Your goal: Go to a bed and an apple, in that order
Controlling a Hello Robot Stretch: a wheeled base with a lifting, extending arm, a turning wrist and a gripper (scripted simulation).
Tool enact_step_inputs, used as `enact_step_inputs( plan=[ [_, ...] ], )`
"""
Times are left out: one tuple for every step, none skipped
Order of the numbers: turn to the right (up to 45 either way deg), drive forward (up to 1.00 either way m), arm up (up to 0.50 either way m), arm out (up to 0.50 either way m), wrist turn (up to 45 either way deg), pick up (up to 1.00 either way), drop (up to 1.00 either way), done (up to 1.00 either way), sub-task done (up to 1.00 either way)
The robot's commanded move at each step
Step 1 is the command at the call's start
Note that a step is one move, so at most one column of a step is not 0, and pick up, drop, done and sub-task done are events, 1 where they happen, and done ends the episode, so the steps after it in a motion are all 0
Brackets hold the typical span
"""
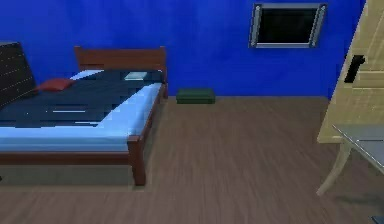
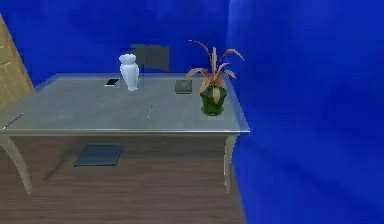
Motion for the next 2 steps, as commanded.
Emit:
enact_step_inputs(
  plan=[
    [0.0, 0.10, 0.00, 0.00, 0.0, 0.00, 0.00, 0.00, 0.00],
    [0.0, 0.65, 0.00, 0.00, 0.0, 0.00, 0.00, 0.00, 0.00]
  ],
)
